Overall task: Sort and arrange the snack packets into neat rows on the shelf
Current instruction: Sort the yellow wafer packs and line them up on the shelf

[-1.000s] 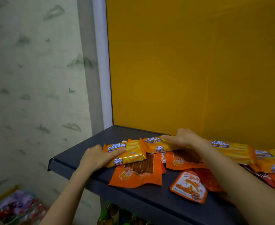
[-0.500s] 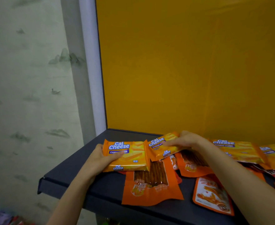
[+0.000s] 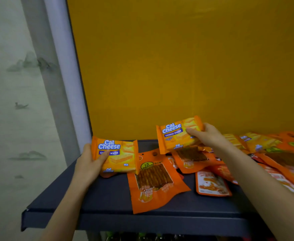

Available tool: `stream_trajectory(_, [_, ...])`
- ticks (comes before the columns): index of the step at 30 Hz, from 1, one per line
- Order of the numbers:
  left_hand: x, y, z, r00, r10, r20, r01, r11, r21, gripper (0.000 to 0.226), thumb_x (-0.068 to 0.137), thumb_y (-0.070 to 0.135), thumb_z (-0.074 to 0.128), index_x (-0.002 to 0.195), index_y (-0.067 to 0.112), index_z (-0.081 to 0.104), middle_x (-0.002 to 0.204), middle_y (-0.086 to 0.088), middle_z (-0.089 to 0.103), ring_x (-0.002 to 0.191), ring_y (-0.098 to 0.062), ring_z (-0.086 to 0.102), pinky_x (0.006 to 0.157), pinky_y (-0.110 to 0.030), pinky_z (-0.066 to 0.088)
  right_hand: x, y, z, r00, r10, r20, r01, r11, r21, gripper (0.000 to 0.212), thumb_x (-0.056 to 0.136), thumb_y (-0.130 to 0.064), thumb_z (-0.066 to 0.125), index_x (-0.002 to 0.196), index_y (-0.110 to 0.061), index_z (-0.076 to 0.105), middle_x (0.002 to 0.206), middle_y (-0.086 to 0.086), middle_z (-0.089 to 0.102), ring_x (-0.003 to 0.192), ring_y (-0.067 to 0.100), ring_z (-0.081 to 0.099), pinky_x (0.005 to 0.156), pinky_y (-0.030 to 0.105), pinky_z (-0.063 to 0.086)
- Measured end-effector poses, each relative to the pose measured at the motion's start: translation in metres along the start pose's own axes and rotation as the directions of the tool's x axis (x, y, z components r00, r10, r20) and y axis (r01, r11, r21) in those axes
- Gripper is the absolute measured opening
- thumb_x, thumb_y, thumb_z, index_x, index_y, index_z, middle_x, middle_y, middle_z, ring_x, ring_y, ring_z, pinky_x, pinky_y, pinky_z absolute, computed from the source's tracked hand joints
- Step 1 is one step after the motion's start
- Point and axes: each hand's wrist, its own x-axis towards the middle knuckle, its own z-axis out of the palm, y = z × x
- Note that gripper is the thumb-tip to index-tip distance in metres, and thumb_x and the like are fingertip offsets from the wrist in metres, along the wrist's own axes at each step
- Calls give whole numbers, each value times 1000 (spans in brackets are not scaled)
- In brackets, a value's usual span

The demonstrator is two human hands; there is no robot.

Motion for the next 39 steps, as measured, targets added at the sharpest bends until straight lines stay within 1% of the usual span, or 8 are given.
stream_trajectory(4, [-3, 13, 7, 1000, -15, 13, 18, 967, -256, 27, 89, 21, 59, 109, 18, 42, 104, -5, 58, 83, -20, 59, 74, -34, 49, -32, 0, -32, 998, 52, -41, -42, 976, 216, 30, 85, -23, 65, 110, -8, 56, 100, 12, 64, 70, 18, 59, 55, 27, 50])
stream_trajectory(7, [-6, 30, 23, 999, -23, 45, 40, 916, -400, 24, 89, 17, 57, 109, 16, 44, 90, 0, 60, 71, -11, 58, 59, -27, 45, -54, 6, -61, 990, 87, -109, -54, 961, 273, 37, 85, -25, 65, 116, -8, 55, 98, 9, 65, 71, 13, 60, 56, 24, 50])
stream_trajectory(10, [-11, 51, 48, 981, -43, 187, 132, 859, -495, 28, 89, 19, 58, 114, 13, 48, 94, -7, 64, 72, -19, 61, 61, -33, 49, -75, 15, -95, 978, 120, -169, -64, 951, 303, 34, 85, -25, 64, 114, -10, 55, 91, 4, 66, 71, 13, 61, 55, 21, 53])
stream_trajectory(18, [-68, 121, 162, 897, 40, 441, 229, 810, -540, 20, 91, 15, 54, 109, 16, 48, 95, -8, 64, 71, -19, 61, 59, -31, 52, -138, 56, -216, 923, 216, -319, -110, 942, 318, 36, 86, -24, 62, 118, -9, 55, 92, 4, 67, 75, 15, 61, 65, 30, 49])
stream_trajectory(22, [-117, 155, 225, 854, 81, 513, 254, 797, -548, 19, 90, 13, 54, 108, 16, 50, 107, -14, 63, 76, -21, 60, 71, -38, 50, -173, 79, -288, 889, 245, -387, -141, 951, 277, 39, 87, -23, 61, 121, -4, 55, 104, 11, 65, 78, 17, 60, 63, 28, 47])
stream_trajectory(26, [-173, 188, 288, 797, 118, 593, 289, 787, -545, 33, 90, 10, 53, 122, 12, 49, 115, -12, 64, 84, -21, 63, 80, -38, 51, -209, 101, -359, 853, 265, -450, -161, 953, 256, 35, 88, -23, 60, 118, -7, 54, 92, 5, 64, 74, 14, 58, 62, 27, 45])
stream_trajectory(35, [-285, 247, 397, 691, 216, 690, 271, 808, -524, 27, 90, 11, 56, 114, 14, 46, 114, -10, 62, 100, -23, 61, 93, -38, 47, -263, 143, -490, 795, 299, -527, -201, 951, 236, 29, 89, -22, 58, 114, -8, 52, 87, 1, 61, 74, 14, 57, 64, 26, 45])
stream_trajectory(39, [-310, 270, 436, 677, 205, 706, 248, 840, -482, 32, 88, 15, 61, 114, 14, 43, 115, -11, 62, 96, -22, 63, 86, -36, 51, -268, 154, -530, 776, 302, -554, -203, 951, 234, 28, 90, -23, 58, 114, -9, 52, 85, 0, 60, 73, 13, 56, 63, 26, 44])
